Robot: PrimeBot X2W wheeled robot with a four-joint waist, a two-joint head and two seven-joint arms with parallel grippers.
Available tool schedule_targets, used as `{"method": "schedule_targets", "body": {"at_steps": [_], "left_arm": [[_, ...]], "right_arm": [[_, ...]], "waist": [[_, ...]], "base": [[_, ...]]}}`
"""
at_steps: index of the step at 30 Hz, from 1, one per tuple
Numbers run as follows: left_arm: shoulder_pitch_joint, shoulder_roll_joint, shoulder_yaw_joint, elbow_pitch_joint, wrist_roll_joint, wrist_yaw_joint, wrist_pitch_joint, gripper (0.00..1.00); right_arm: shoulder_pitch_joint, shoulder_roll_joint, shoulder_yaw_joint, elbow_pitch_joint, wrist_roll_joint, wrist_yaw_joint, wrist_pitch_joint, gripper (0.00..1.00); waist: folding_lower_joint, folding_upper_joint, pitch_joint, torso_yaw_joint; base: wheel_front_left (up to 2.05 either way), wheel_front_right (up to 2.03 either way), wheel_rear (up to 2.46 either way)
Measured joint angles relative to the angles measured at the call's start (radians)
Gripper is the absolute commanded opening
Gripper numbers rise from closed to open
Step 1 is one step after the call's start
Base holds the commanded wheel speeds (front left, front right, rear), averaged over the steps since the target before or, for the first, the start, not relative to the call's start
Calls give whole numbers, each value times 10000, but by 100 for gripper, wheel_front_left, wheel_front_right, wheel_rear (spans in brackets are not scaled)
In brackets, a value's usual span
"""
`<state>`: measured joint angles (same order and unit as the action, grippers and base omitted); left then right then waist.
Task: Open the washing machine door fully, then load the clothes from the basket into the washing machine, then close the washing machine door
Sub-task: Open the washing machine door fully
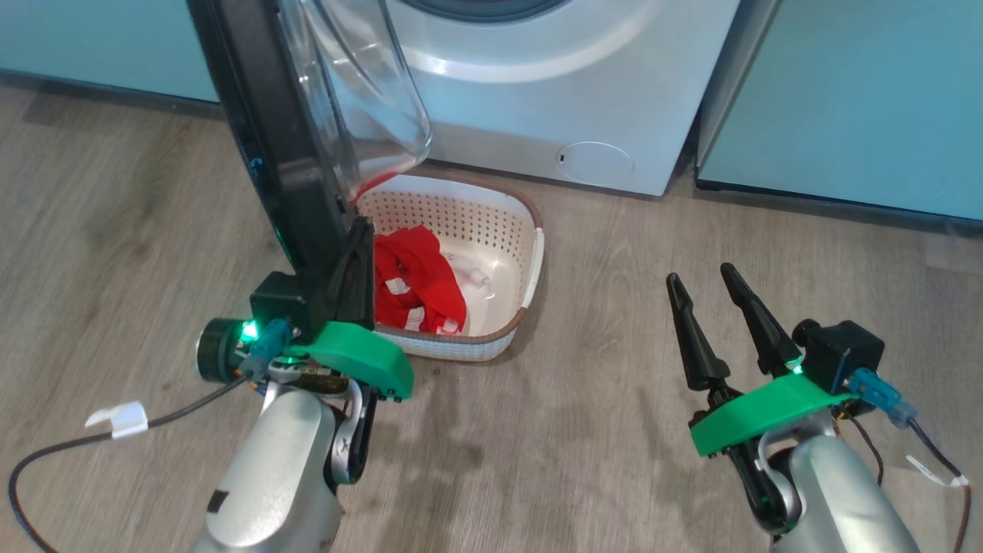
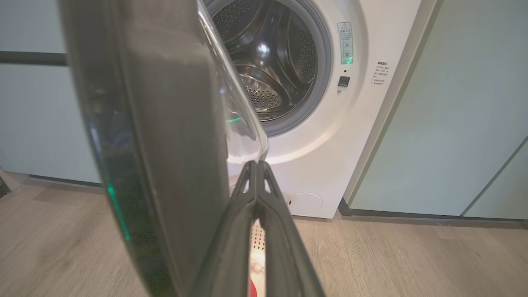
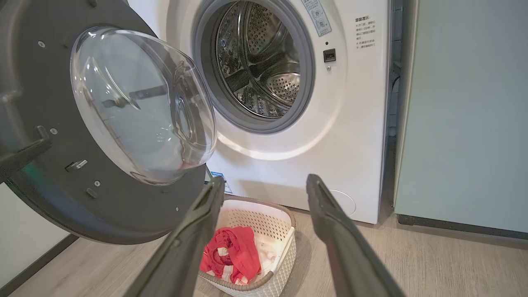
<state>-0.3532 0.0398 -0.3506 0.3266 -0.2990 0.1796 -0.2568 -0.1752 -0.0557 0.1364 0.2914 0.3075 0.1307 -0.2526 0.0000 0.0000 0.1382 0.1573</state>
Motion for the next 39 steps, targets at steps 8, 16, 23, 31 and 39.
{"method": "schedule_targets", "body": {"at_steps": [8, 16, 23, 31, 39], "left_arm": [[-6, -50, 307, 230, -61, -6, 0, 0], [-54, -48, 1083, 481, -182, 17, 0, 0], [-245, -63, 1931, 497, -115, 8, 0, 0], [-1034, -111, 3743, 504, 447, -324, 0, 0], [-1930, -81, 5553, 1112, 913, -894, 0, 0]], "right_arm": [[0, 0, -35, 56, -88, 0, 0, 100], [-2, 0, -31, 105, -213, 0, 0, 100], [-160, -2, -25, 161, -370, 0, 0, 100], [-864, -8, 33, 150, -817, 0, 0, 100], [-1203, -13, -69, 157, -1179, 0, 0, 100]], "waist": [[0, 0, 31, 423], [0, 0, 185, 1034], [0, 0, 587, 1449], [1, 0, 1502, 1774], [1, 0, 2326, 1833]], "base": [[0, 0, 0], [0, 0, 0], [0, 0, 0], [0, 0, 0], [0, 0, 0]]}}
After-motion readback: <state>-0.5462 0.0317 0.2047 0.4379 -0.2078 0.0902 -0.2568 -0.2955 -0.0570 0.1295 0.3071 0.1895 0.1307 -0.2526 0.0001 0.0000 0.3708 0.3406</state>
